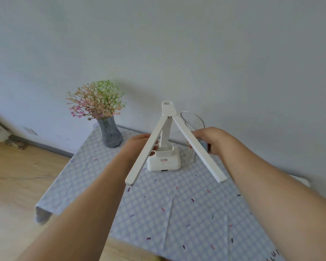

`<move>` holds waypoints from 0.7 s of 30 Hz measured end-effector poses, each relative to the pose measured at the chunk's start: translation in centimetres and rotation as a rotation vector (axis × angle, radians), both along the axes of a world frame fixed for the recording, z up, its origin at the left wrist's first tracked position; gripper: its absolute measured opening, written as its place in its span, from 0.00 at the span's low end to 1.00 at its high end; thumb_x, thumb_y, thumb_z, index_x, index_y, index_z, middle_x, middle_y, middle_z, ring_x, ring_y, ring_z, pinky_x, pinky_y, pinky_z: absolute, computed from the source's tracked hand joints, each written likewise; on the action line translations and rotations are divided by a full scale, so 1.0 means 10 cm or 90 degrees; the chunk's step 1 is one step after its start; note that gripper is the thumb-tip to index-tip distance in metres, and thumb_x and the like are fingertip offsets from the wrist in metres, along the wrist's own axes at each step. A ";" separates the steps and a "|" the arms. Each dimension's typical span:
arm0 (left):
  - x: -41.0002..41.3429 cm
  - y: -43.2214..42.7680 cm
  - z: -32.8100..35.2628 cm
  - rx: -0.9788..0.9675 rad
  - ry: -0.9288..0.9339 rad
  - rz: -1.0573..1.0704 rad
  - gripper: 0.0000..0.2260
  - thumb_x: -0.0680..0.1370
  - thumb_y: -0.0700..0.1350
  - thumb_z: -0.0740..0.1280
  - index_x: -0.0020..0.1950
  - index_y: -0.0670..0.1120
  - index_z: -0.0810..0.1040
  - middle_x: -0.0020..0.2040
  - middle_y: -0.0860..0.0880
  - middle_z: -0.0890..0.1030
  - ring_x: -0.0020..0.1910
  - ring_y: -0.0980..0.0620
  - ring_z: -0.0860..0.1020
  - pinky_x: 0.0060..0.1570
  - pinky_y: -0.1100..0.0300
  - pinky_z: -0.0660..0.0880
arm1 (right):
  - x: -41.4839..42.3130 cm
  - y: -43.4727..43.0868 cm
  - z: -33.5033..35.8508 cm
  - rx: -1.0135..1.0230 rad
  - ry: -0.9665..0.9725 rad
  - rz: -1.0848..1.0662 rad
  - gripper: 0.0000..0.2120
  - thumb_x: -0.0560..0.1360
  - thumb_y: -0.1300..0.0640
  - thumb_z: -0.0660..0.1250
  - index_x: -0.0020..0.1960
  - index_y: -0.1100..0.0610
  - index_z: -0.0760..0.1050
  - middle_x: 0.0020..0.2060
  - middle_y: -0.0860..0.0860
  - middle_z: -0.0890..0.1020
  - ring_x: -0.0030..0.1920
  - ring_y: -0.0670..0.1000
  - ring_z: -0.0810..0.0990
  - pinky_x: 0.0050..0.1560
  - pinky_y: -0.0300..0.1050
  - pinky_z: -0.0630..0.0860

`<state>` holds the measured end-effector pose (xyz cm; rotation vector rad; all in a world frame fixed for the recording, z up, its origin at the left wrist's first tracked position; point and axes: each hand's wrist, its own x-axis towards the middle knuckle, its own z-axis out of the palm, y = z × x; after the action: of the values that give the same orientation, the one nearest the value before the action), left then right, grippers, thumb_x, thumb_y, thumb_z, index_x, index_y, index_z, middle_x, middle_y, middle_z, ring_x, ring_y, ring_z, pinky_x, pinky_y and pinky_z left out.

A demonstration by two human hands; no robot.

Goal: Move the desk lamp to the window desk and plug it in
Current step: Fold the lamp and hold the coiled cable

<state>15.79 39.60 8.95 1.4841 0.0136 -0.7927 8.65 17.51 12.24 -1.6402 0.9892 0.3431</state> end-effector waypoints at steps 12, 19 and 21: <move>0.04 0.01 0.32 -0.063 -0.021 -0.038 0.17 0.71 0.53 0.72 0.50 0.41 0.84 0.44 0.44 0.85 0.43 0.47 0.84 0.45 0.56 0.80 | -0.09 -0.12 0.33 0.121 -0.120 -0.007 0.04 0.72 0.62 0.73 0.45 0.60 0.79 0.38 0.55 0.82 0.36 0.52 0.81 0.42 0.47 0.79; -0.09 0.02 0.45 -0.034 -0.060 -0.002 0.10 0.77 0.46 0.68 0.53 0.41 0.81 0.46 0.42 0.85 0.42 0.47 0.84 0.43 0.57 0.82 | -0.19 -0.12 0.42 0.165 -0.134 0.035 0.05 0.71 0.61 0.73 0.45 0.62 0.81 0.37 0.55 0.85 0.34 0.52 0.83 0.38 0.45 0.81; -0.14 0.00 0.48 -0.022 -0.073 0.006 0.10 0.78 0.45 0.67 0.54 0.41 0.81 0.49 0.41 0.84 0.45 0.46 0.83 0.45 0.55 0.82 | -0.23 -0.09 0.43 0.156 -0.133 0.054 0.02 0.71 0.63 0.72 0.42 0.62 0.82 0.35 0.54 0.85 0.32 0.51 0.83 0.33 0.42 0.80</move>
<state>14.37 39.60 13.78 1.4946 -0.0792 -0.6956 6.36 16.65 16.54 -1.4641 0.6938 0.3285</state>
